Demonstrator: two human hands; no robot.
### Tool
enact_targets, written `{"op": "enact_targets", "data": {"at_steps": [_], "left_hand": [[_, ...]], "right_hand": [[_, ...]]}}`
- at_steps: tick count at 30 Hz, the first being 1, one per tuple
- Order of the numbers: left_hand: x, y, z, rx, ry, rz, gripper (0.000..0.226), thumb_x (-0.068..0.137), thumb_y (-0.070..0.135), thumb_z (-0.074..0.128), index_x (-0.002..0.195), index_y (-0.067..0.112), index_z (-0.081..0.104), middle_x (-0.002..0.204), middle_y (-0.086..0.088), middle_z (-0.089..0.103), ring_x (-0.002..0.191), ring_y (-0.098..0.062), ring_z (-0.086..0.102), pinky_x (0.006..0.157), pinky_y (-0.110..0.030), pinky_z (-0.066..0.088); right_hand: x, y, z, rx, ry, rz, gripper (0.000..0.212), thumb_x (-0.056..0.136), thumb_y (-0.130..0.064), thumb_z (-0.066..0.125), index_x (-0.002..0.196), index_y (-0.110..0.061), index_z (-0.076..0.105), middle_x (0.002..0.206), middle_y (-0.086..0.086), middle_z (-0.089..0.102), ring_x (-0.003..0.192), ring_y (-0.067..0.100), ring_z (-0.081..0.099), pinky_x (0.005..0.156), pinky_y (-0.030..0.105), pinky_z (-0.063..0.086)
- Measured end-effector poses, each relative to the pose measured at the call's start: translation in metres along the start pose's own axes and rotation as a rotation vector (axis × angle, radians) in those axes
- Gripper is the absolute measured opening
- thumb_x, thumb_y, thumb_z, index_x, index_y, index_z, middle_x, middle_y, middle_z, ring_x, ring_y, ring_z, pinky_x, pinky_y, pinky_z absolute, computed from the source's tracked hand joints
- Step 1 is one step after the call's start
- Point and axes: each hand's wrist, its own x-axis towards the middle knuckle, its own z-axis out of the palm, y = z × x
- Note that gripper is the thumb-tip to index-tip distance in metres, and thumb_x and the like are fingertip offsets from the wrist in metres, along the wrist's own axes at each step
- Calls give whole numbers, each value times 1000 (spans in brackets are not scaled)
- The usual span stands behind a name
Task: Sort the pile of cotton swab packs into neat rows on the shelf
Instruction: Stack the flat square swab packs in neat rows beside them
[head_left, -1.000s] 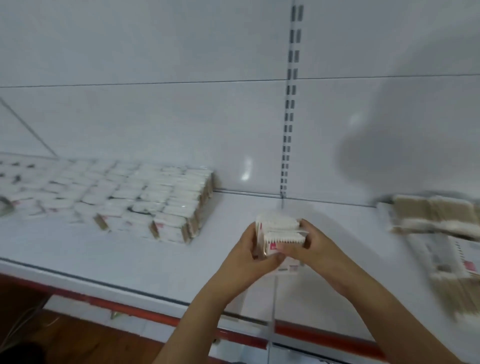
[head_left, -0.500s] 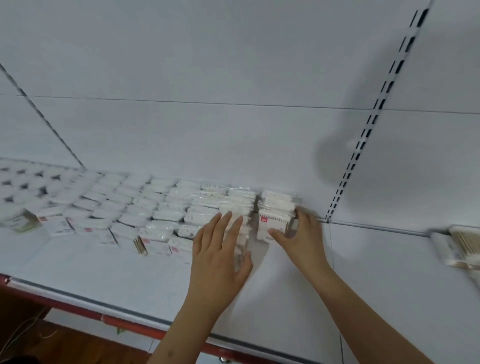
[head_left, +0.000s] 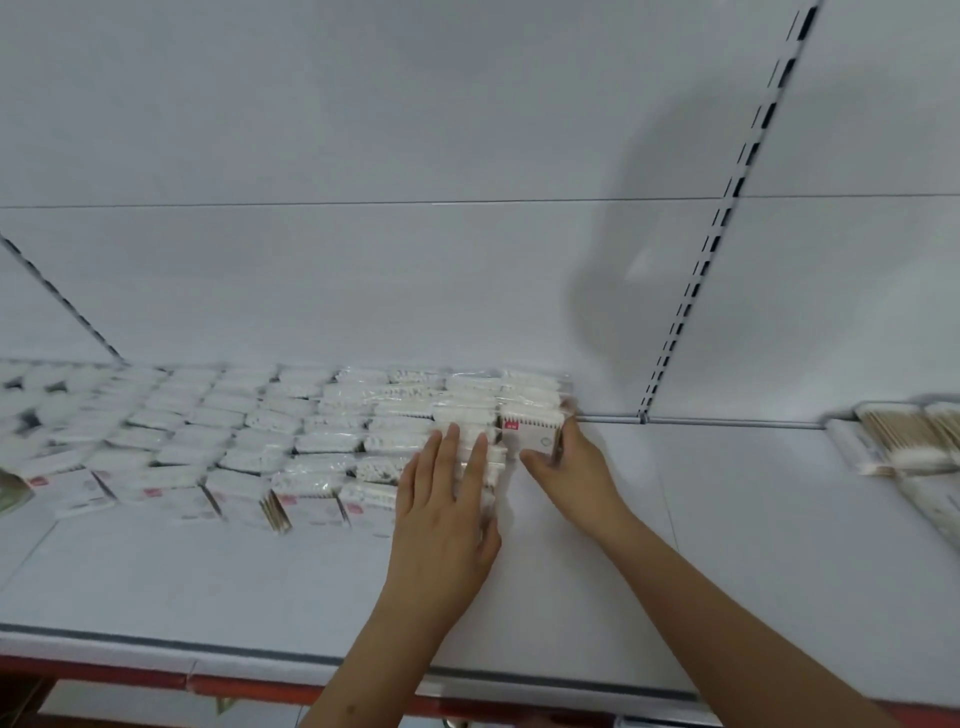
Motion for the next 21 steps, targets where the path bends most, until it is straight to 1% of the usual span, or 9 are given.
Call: {"op": "enact_targets", "data": {"at_steps": [2,4,7,9,11,13,15,18,21], "left_hand": [[0,1,-3,-4,-3,-1,82,82,33,70,154,13,36,160,-18,30,150,-36,25,119,-50,18],[2,6,-11,-16,18,-8,77,85,42,60,154,15,37,161,-17,30,151,-37,22,121,-55,14],[8,22,-22,-113,79,30,70,88,39,56,152,16,40,159,-11,34,152,-32,20,122,-56,13],[13,40,-23,-225,102,86,62,90,32,55,149,15,44,155,-7,40,149,-29,28,122,-51,17],[19,63,-15,-353,80,145,53,91,29,52,143,18,49,147,-3,46,140,-23,39,118,-42,29],[26,90,0,-441,4,196,48,91,27,56,139,22,50,141,0,50,131,-17,44,109,-32,39],[30,121,19,-494,-95,258,49,91,25,64,138,24,53,139,0,54,128,-16,48,105,-28,41],[35,172,41,-541,-281,368,49,96,29,59,144,27,49,149,0,46,138,-18,41,110,-26,28],[38,213,61,-528,-430,461,50,99,38,46,149,30,43,158,0,33,148,-20,25,118,-33,22]], "right_hand": [[0,-1,-5,-12,11,-10,60,89,-17,69,141,-28,42,111,-21,61,102,-1,62,84,11,48],[-2,-5,-16,-2,14,11,73,89,-24,71,150,-23,31,132,-17,55,121,6,54,99,18,40],[-9,-4,-36,-40,93,17,90,91,-33,69,159,-21,11,160,-6,27,145,14,31,117,29,28],[-18,-5,-54,-26,220,-69,83,92,-26,68,158,-21,17,155,-5,37,139,12,40,115,30,34],[-28,-8,-78,-24,353,-168,72,92,-21,67,153,-21,28,141,-7,49,125,6,50,105,21,41],[-40,-7,-104,-87,437,-240,63,93,-20,65,149,-21,35,132,-8,52,118,0,52,99,13,42],[-53,2,-133,-159,481,-249,59,95,-21,62,148,-20,37,130,-8,52,119,1,51,97,13,42],[-81,28,-180,-297,576,-155,56,97,-25,58,149,-19,36,134,-8,49,121,3,48,93,14,41],[-116,69,-226,-497,734,79,56,95,-28,61,144,-11,41,138,4,48,127,19,46,97,25,40]]}}
